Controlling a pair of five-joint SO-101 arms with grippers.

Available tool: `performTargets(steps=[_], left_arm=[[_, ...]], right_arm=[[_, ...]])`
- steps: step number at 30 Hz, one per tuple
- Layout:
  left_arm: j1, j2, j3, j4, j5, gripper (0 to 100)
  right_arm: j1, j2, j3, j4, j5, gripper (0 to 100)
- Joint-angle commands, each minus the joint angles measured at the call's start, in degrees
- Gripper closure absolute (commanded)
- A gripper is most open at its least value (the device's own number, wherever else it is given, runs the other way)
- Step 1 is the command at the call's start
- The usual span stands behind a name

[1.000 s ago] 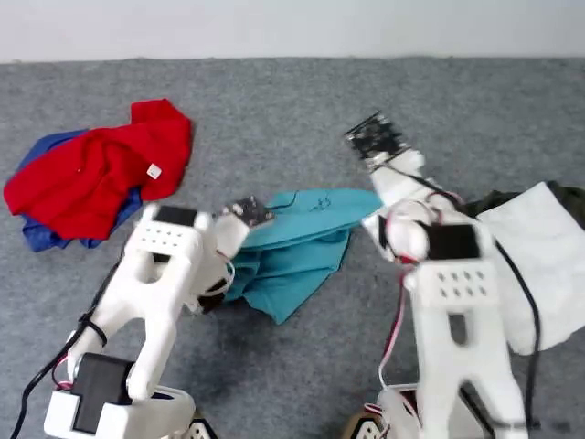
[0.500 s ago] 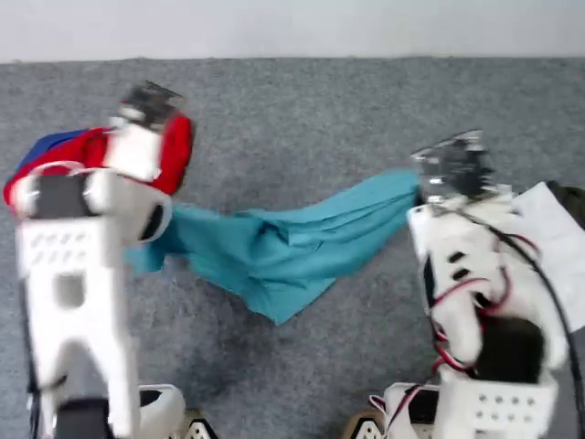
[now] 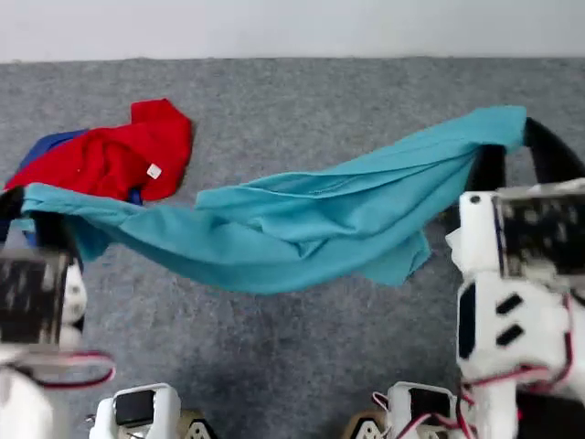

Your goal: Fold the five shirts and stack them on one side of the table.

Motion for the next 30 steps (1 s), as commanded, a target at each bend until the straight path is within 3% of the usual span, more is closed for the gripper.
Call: performTargets(steps=[1, 11, 14, 17, 21, 24, 27, 30], left_arm=[[-0.44, -1.41, -1.10, -1.85, 0.44, 99], [-0.18, -1.14, 0.04, -2.11, 0.44, 99], [-0.09, -1.14, 6.02, -4.66, 0.44, 99], [-0.09, -1.23, 13.76, -9.58, 0.44, 99], [-0.09, -1.41, 19.21, -12.31, 0.53, 99], [-0.26, -1.67, 20.53, -12.13, 0.53, 99], [-0.44, -1.67, 20.97, -12.04, 0.53, 99], [-0.09, -1.67, 20.97, -10.37, 0.53, 99]], right_arm=[[3.91, 1.63, -2.11, 1.89, -3.08, 99.0], [4.97, 5.23, 15.91, 7.87, -1.32, 99.0], [2.68, 8.66, 21.54, 0.75, -1.05, 99.0], [-4.70, 12.79, 20.84, -6.73, -0.97, 99.0], [-16.57, 18.59, 6.86, -11.03, -1.14, 99.0], [-21.67, 24.84, -11.78, -8.04, -1.14, 99.0], [-21.58, 32.75, -29.71, 0.48, -0.97, 99.0], [-16.75, 39.87, -36.31, 13.23, -1.32, 99.0]])
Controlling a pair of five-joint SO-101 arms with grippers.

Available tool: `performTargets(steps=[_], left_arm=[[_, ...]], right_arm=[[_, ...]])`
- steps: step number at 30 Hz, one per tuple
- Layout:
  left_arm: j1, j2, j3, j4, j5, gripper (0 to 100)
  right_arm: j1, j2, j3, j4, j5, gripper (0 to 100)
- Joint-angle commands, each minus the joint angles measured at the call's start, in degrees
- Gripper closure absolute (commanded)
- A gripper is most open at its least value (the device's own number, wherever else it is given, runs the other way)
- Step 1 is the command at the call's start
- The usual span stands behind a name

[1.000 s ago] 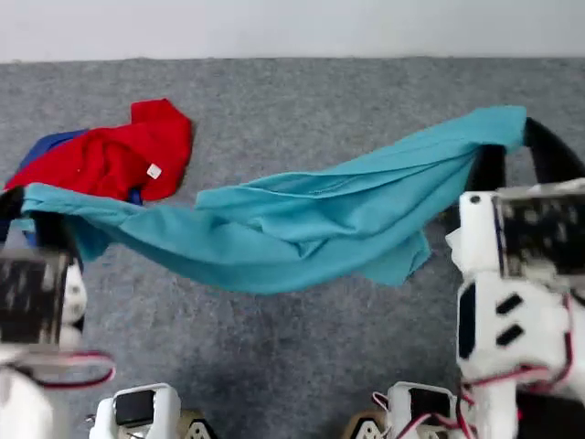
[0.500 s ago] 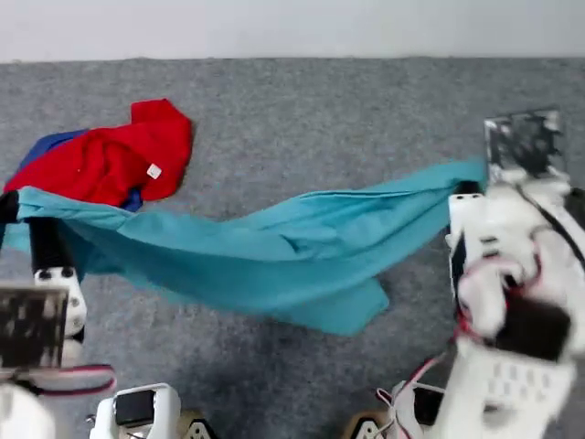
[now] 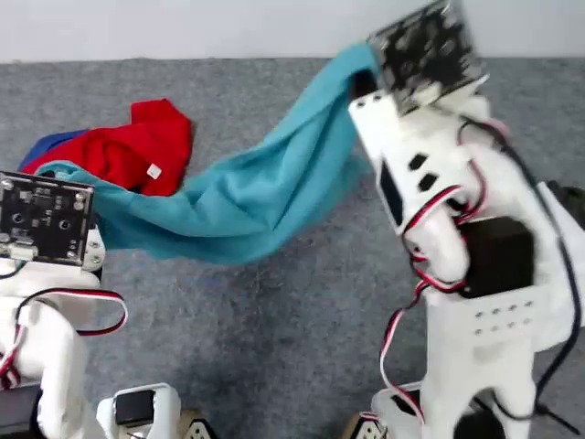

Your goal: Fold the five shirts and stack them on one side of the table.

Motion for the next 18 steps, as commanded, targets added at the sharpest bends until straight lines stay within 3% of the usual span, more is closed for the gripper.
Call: performTargets(steps=[1, 5, 10, 18], left_arm=[[-0.18, 0.09, 0.04, 1.23, 0.53, 99], [-0.09, 0.09, 0.04, 4.48, 0.53, 99], [-0.09, 0.09, 0.04, 5.89, 0.53, 99], [-0.09, 0.09, 0.22, 12.84, 0.53, 99]], right_arm=[[4.70, 7.87, -10.11, 14.55, 0.26, 98.8], [10.42, 16.22, -5.80, 27.30, 0.70, 98.8], [18.24, 23.78, -0.18, 34.95, 2.11, 98.8], [27.03, 25.10, 30.95, 35.38, 11.16, 98.8]])
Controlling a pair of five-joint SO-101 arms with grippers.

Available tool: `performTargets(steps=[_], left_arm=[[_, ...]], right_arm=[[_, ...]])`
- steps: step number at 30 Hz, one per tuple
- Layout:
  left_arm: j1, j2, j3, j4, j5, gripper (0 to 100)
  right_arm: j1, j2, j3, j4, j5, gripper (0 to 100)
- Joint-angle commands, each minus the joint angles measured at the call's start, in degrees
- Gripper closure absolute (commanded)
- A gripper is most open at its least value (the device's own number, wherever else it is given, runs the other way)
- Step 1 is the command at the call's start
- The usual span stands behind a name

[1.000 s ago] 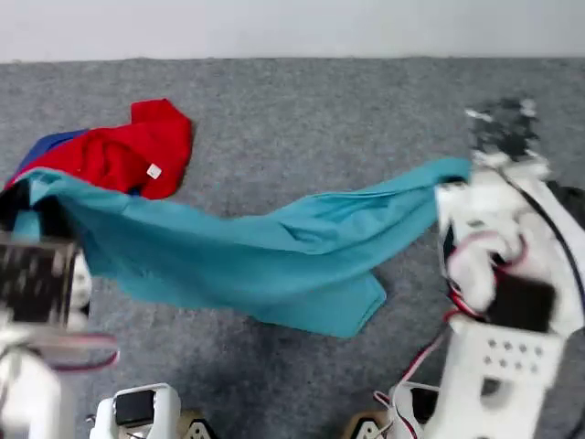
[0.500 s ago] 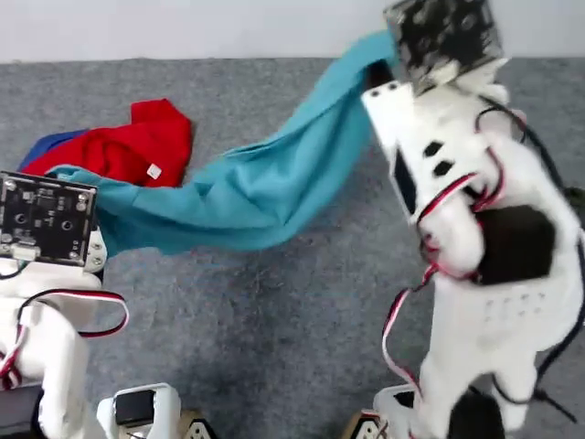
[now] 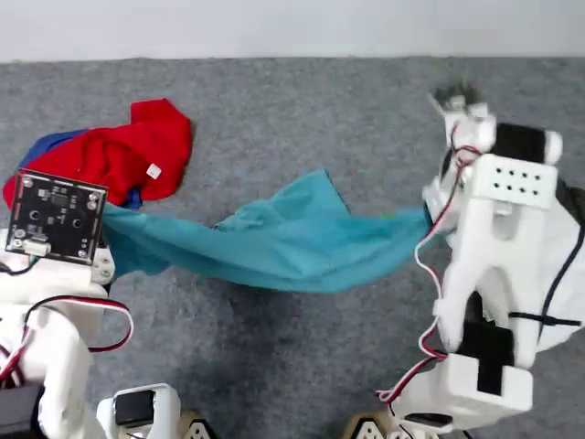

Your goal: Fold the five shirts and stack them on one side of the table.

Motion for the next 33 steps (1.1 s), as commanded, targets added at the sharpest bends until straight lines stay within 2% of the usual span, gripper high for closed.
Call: performTargets(steps=[1, 4, 6, 10, 13, 17, 23, 28, 31, 33], left_arm=[[0.00, 0.18, 0.13, 3.08, 0.53, 99], [0.35, 0.09, 3.12, 4.48, 0.53, 99], [2.11, 0.09, 6.99, 4.48, 0.53, 99], [7.91, 0.09, 14.99, 4.13, 0.53, 99], [10.55, 0.09, 20.09, 3.60, 0.18, 99], [10.81, 0.35, 25.98, 0.26, 0.18, 99], [10.81, 0.44, 31.52, -3.25, 0.18, 99], [10.73, 0.44, 35.82, -6.24, 0.09, 99], [10.73, 0.44, 36.97, -7.47, 0.09, 99], [10.73, 0.53, 37.58, -7.65, 0.09, 99]], right_arm=[[2.33, -0.57, 15.12, 2.24, 4.57, 98.7], [1.71, -3.12, 27.16, 2.24, 9.49, 97.8], [1.36, -7.08, 32.97, 2.24, 13.19, 93.7], [1.10, -19.47, 38.42, 2.42, 17.76, 85.0], [-1.36, -28.70, 39.30, 2.51, 18.29, 80.5], [-8.75, -38.20, 40.00, 2.59, 15.56, 78.7], [-22.11, -42.86, 37.19, 1.01, 5.19, 79.0], [-30.02, -41.63, 37.10, -12.00, -1.23, 79.0], [-34.42, -35.82, 37.10, -20.88, -7.30, 79.0], [-38.73, -29.49, 36.66, -25.63, -8.70, 79.0]])
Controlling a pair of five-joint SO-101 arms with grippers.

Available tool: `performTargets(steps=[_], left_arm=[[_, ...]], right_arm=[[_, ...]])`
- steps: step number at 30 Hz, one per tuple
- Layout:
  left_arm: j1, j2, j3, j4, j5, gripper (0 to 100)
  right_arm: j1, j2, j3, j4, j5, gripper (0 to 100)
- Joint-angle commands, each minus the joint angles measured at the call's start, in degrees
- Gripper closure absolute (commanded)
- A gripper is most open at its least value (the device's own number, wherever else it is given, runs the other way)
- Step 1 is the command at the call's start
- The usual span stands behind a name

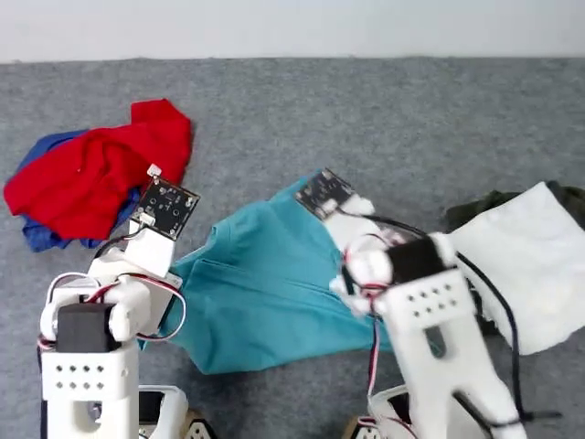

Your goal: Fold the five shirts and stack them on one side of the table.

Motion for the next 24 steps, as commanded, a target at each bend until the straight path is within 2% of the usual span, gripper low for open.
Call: performTargets(steps=[1, 5, 10, 16, 21, 24], left_arm=[[0.09, 0.00, 0.57, -1.05, 0.09, 99], [-5.45, 0.09, 1.27, -2.02, 0.09, 99], [-14.24, 0.09, 1.45, -2.20, 0.18, 99], [-18.46, -0.09, 6.99, -4.04, 0.00, 99], [-18.29, -0.09, 7.60, -5.10, 0.00, 99], [-18.29, -0.09, 7.60, -5.10, 0.00, 99]], right_arm=[[-8.04, 9.98, -3.43, -9.01, -3.16, 79.0], [-18.68, 25.63, -14.33, -9.63, -6.59, 79.0], [-28.09, 38.90, -35.43, 0.48, -8.09, 79.0], [-29.49, 46.90, -50.46, 2.42, -9.14, 80.3], [-29.32, 54.29, -51.60, -2.68, -9.76, 93.7], [-29.58, 57.63, -51.69, -5.05, -9.76, 91.7]])
